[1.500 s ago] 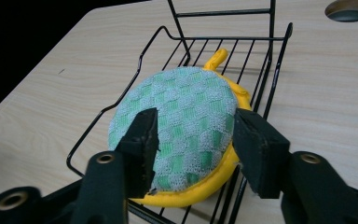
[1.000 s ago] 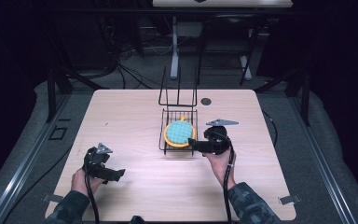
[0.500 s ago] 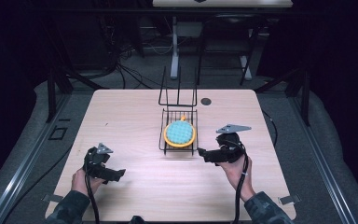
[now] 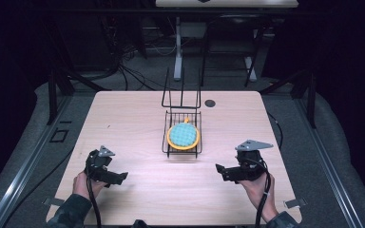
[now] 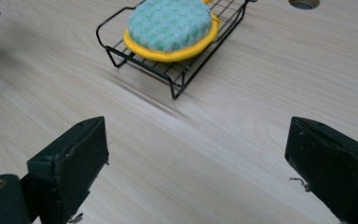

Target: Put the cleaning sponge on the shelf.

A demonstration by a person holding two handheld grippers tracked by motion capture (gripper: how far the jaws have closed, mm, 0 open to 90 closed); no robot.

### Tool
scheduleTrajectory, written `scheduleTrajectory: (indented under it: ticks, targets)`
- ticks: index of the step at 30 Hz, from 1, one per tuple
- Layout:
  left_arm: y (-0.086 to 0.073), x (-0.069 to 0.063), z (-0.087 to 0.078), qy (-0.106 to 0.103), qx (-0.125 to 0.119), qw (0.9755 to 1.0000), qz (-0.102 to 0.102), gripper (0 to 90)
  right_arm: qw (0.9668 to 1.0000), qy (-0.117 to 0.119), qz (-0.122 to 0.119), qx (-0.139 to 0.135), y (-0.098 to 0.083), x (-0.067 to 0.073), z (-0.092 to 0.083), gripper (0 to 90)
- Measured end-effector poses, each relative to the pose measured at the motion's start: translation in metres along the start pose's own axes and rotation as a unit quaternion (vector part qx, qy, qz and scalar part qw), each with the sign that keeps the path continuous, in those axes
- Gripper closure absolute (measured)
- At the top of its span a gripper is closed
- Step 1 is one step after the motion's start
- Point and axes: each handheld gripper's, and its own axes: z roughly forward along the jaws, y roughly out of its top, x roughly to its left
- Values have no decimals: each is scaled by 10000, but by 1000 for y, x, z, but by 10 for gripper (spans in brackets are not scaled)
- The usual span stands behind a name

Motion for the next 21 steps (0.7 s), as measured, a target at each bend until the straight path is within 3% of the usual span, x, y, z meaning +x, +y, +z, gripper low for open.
scheduleTrajectory:
  ticks: [2,6,13,21]
  targets:
    - [0,-1,0,0,1,10000,22,2,10000,-8,6,0,-3,-1,-1,45]
    - [0,0,0,-3,5,10000,24,2,9996,-152,32,223,-26,-8,-7,25]
    - [1,-3,3,-12,39,10000,46,2,9987,-206,143,446,-52,-16,-2,2]
    - [0,1,3,-28,81,10000,3,3,9981,-100,18,603,-57,-19,7,1]
